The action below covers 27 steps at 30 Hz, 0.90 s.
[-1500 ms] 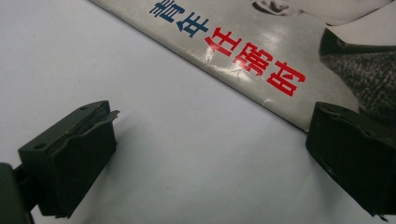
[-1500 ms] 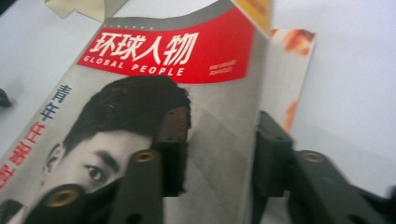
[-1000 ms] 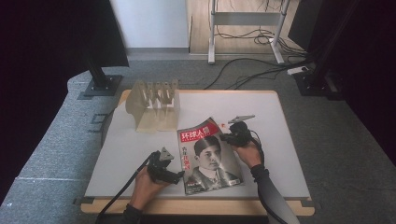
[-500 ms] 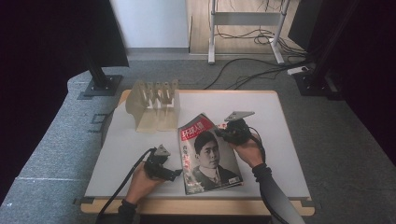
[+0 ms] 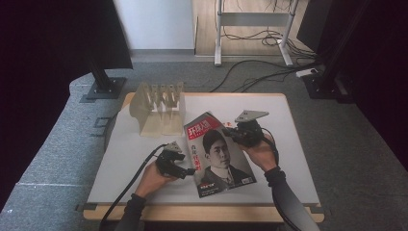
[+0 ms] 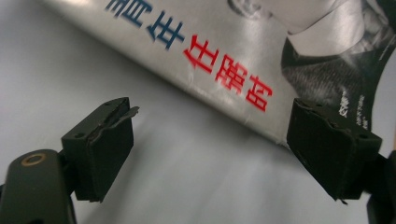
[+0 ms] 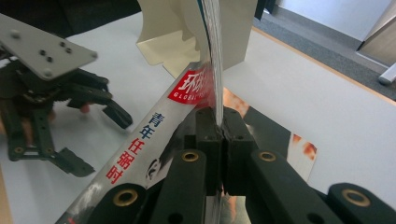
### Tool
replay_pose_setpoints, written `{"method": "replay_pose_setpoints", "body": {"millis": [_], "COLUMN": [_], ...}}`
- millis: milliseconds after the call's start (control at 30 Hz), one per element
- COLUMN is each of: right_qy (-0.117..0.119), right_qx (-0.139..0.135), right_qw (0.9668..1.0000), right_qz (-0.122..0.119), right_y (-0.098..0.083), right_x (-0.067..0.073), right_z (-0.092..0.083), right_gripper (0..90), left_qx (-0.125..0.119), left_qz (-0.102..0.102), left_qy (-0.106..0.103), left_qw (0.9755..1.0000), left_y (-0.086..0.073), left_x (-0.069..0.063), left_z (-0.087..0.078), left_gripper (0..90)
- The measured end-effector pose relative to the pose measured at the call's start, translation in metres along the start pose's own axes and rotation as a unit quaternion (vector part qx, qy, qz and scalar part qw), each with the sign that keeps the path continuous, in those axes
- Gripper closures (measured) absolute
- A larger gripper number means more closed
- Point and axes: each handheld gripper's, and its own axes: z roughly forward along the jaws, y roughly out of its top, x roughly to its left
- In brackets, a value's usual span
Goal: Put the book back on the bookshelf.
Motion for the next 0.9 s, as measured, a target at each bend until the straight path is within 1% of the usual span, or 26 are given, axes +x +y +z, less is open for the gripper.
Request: {"method": "replay_pose_setpoints", "body": {"millis": [67, 133, 233, 300, 333, 367, 433, 533, 700, 800, 867, 900], "right_qy": [0.003, 0.004, 0.007, 0.011, 0.011, 0.012, 0.017, 0.021, 0.026, 0.028, 0.028, 0.028], "right_qx": [-0.005, -0.009, -0.013, -0.016, -0.016, -0.017, -0.020, -0.021, -0.032, -0.035, -0.037, -0.039], "right_qw": [1.0000, 0.9999, 0.9998, 0.9997, 0.9997, 0.9996, 0.9995, 0.9993, 0.9988, 0.9985, 0.9982, 0.9981], "right_qz": [-0.001, -0.004, -0.010, -0.013, -0.015, -0.017, -0.018, -0.023, -0.028, -0.032, -0.036, -0.038], "right_y": [0.001, 0.002, 0.004, 0.005, 0.006, 0.006, 0.007, 0.008, 0.010, 0.011, 0.012, 0.012], "right_x": [0.001, 0.002, 0.003, 0.004, 0.005, 0.005, 0.006, 0.006, 0.007, 0.008, 0.009, 0.009], "right_z": [-0.003, -0.005, -0.007, -0.007, -0.008, -0.008, -0.008, -0.009, -0.012, -0.015, -0.017, -0.017], "right_gripper": [86.3, 86.3, 86.2, 86.2, 86.2, 86.2, 86.3, 86.2, 86.2, 86.2, 86.2, 86.2], "left_qx": [0.001, -0.002, 0.003, -0.002, -0.006, -0.007, -0.008, -0.009, -0.017, -0.020, -0.022, -0.026], "left_qz": [0.005, 0.008, 0.014, 0.014, 0.012, 0.010, 0.007, 0.006, 0.004, 0.004, 0.001, -0.004], "left_qy": [0.000, -0.008, -0.011, -0.025, -0.036, -0.038, -0.041, -0.040, -0.040, -0.040, -0.038, -0.039], "left_qw": [1.0000, 0.9999, 0.9998, 0.9996, 0.9993, 0.9992, 0.9991, 0.9991, 0.9991, 0.9990, 0.9991, 0.9989], "left_y": [0.005, 0.008, 0.013, 0.014, 0.015, 0.015, 0.017, 0.019, 0.023, 0.026, 0.027, 0.028], "left_x": [0.001, 0.003, 0.004, 0.005, 0.007, 0.008, 0.009, 0.010, 0.011, 0.012, 0.012, 0.012], "left_z": [0.004, 0.006, 0.011, 0.013, 0.013, 0.013, 0.013, 0.012, 0.006, 0.004, 0.002, 0.002], "left_gripper": [15.6, 17.9, 19.7, 21.8, 23.2, 23.6, 25.9, 29.9, 41.7, 46.9, 50.0, 51.9]}}
